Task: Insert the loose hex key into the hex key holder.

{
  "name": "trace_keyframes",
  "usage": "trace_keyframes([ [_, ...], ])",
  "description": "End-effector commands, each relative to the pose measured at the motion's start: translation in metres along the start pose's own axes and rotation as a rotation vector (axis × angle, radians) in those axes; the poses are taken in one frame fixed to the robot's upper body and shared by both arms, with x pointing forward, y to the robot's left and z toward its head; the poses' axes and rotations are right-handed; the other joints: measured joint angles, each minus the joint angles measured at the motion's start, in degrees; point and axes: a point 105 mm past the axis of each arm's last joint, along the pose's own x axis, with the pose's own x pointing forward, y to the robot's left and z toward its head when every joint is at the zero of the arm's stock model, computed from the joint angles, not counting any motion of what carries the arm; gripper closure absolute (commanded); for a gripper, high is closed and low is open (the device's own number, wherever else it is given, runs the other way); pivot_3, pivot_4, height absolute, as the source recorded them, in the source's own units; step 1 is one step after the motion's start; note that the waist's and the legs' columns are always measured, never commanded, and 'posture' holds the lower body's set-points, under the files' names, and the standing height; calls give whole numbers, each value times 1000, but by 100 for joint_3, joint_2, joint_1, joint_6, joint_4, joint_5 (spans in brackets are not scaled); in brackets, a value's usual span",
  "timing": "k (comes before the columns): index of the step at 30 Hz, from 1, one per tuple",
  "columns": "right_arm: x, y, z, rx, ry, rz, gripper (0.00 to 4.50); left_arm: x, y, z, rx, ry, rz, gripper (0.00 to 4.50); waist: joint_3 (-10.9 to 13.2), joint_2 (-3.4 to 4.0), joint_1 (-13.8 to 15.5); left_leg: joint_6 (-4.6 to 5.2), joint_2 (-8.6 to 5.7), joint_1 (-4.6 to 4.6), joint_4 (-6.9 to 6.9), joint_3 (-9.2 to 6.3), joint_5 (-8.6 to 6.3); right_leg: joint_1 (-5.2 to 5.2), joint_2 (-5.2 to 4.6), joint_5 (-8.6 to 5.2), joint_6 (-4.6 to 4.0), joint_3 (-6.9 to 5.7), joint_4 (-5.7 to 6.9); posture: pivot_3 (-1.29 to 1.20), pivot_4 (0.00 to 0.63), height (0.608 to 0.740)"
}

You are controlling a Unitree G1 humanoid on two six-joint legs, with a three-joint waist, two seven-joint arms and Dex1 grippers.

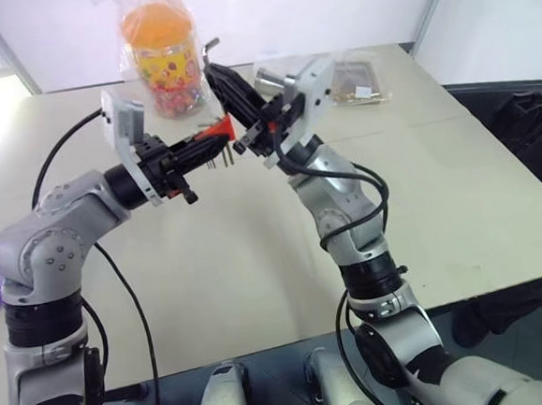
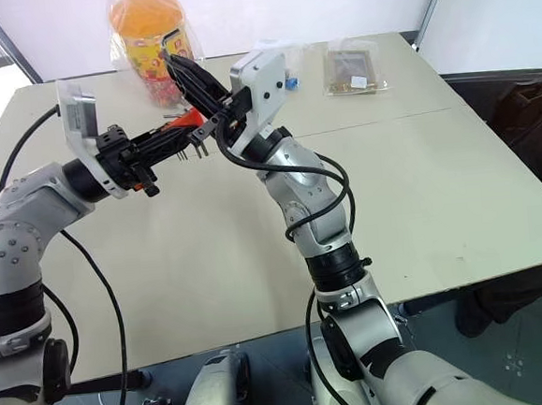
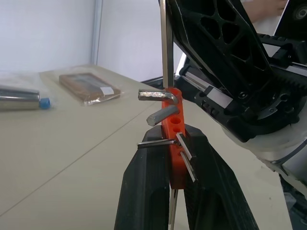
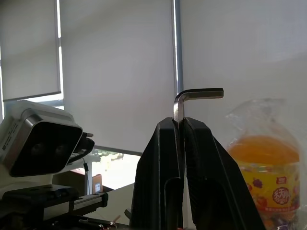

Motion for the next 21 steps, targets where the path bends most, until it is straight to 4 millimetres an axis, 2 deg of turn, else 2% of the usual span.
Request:
trace_keyframes([
  [1,3,4,9,-16,-40,17,4449,0,-7,16,53,-45,-25,4500,0,0,0,0,0,0,0,0,0,0,0,0,0,0,0,0,150,740],
  [21,2,8,7,-14,-38,26,4449,1,-5,20,54,-52,-26,4500,0,0,1,0,0,0,0,0,0,0,0,0,0,0,0,0,150,740],
])
